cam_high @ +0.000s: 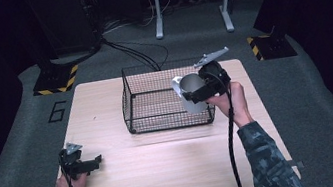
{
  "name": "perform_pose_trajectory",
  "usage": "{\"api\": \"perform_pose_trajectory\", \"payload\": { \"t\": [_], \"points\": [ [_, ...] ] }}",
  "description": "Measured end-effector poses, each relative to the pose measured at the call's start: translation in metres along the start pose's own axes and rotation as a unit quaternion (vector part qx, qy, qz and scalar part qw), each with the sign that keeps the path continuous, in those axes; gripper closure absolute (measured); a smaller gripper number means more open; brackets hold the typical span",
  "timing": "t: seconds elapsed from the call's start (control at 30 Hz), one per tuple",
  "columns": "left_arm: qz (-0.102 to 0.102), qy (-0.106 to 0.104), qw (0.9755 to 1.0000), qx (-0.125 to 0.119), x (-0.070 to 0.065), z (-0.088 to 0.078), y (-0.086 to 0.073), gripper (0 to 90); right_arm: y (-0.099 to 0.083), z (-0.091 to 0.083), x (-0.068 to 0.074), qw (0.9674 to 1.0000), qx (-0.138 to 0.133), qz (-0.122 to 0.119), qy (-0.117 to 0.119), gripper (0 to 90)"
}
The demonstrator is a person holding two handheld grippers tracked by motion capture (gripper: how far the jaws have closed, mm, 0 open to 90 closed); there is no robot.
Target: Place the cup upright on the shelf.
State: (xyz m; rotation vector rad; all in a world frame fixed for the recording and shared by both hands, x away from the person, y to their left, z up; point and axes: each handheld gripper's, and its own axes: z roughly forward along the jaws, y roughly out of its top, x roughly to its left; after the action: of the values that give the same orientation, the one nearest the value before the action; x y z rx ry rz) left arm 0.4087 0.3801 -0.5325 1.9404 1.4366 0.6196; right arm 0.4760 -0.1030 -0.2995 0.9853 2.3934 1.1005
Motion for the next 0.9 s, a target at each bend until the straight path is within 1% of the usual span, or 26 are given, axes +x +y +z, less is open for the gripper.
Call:
{"api": "perform_pose_trajectory", "payload": {
  "t": [0.03, 0.07, 0.1, 0.17, 0.2, 0.23, 0.27, 0.3, 0.4, 0.43, 0.47, 0.5, 0.53, 0.57, 0.6, 0.63, 0.67, 0.73, 0.77, 0.8, 0.83, 0.9],
  "points": [
    [0.000, 0.000, 1.0000, 0.000, 0.000, 0.000, 0.000, 0.4, 0.003, 0.002, -0.001, 1.0000, 0.001, -0.009, -0.001, 6.0],
    [0.000, 0.000, 1.0000, 0.000, 0.000, 0.000, 0.000, 0.4, 0.007, 0.006, -0.002, 1.0000, 0.001, -0.006, -0.001, 6.1],
    [0.000, 0.000, 1.0000, 0.000, 0.000, 0.000, 0.000, 0.4, 0.009, 0.008, -0.002, 1.0000, 0.008, -0.004, 0.000, 6.1],
    [0.000, 0.000, 1.0000, 0.000, 0.000, 0.000, 0.000, 0.4, 0.013, 0.013, -0.002, 0.9999, 0.009, -0.005, -0.001, 6.1],
    [0.005, 0.001, 1.0000, 0.001, 0.001, 0.000, 0.000, 0.4, 0.015, 0.015, -0.004, 0.9999, 0.007, -0.011, -0.001, 6.1],
    [0.006, 0.000, 1.0000, 0.001, 0.001, 0.000, 0.000, 0.4, 0.017, 0.019, -0.004, 1.0000, 0.008, -0.001, -0.002, 6.1],
    [0.006, 0.000, 1.0000, 0.001, 0.001, 0.000, 0.000, 0.4, 0.017, 0.019, -0.004, 1.0000, 0.008, -0.001, -0.002, 6.1],
    [0.006, 0.000, 1.0000, 0.001, 0.001, 0.000, 0.000, 0.4, 0.019, 0.023, -0.005, 0.9999, 0.012, 0.003, -0.006, 6.1],
    [0.006, 0.000, 1.0000, 0.001, 0.001, 0.000, 0.000, 0.4, 0.022, 0.027, -0.007, 0.9999, 0.012, -0.003, -0.004, 6.1],
    [0.006, 0.000, 1.0000, 0.001, 0.001, 0.000, 0.000, 0.4, 0.022, 0.029, -0.006, 0.9999, 0.012, 0.008, -0.006, 6.1],
    [0.006, 0.000, 1.0000, 0.001, 0.001, 0.000, 0.000, 0.4, 0.025, 0.035, -0.008, 0.9998, 0.017, -0.003, -0.006, 6.1],
    [0.006, 0.000, 1.0000, 0.001, 0.001, 0.000, 0.000, 0.4, 0.025, 0.037, -0.007, 0.9998, 0.016, 0.007, -0.006, 6.1],
    [0.006, 0.000, 1.0000, 0.001, 0.001, 0.000, 0.000, 0.4, 0.026, 0.040, -0.007, 0.9998, 0.016, 0.007, -0.006, 6.1],
    [0.006, 0.000, 1.0000, 0.001, 0.001, 0.000, 0.000, 0.4, 0.027, 0.042, -0.009, 0.9998, 0.020, -0.002, -0.005, 6.1],
    [0.006, 0.000, 1.0000, 0.001, 0.001, 0.000, 0.000, 0.4, 0.028, 0.044, -0.007, 0.9996, 0.025, 0.010, -0.008, 6.1],
    [0.006, 0.000, 1.0000, 0.001, 0.001, 0.000, 0.000, 0.4, 0.029, 0.048, -0.008, 0.9997, 0.023, 0.005, -0.008, 6.1],
    [0.006, 0.000, 1.0000, 0.001, 0.001, 0.000, 0.000, 0.4, 0.030, 0.050, -0.008, 0.9996, 0.028, 0.003, -0.008, 6.1],
    [0.006, 0.000, 1.0000, 0.001, 0.001, 0.000, 0.000, 0.4, 0.031, 0.052, -0.007, 0.9995, 0.029, 0.005, -0.008, 6.1],
    [0.006, 0.000, 1.0000, 0.001, 0.001, 0.000, 0.000, 0.4, 0.033, 0.058, -0.008, 0.9995, 0.031, 0.005, -0.008, 6.1],
    [0.006, 0.000, 1.0000, 0.001, 0.001, 0.000, 0.000, 0.4, 0.033, 0.058, -0.008, 0.9995, 0.031, 0.005, -0.008, 6.1],
    [0.006, 0.000, 1.0000, 0.001, 0.001, 0.000, 0.000, 0.4, 0.035, 0.063, -0.009, 0.9993, 0.034, 0.008, -0.009, 6.1],
    [0.006, 0.000, 1.0000, 0.001, 0.001, 0.000, 0.000, 0.4, 0.035, 0.065, -0.009, 0.9993, 0.037, 0.005, -0.008, 6.1]
  ]
}}
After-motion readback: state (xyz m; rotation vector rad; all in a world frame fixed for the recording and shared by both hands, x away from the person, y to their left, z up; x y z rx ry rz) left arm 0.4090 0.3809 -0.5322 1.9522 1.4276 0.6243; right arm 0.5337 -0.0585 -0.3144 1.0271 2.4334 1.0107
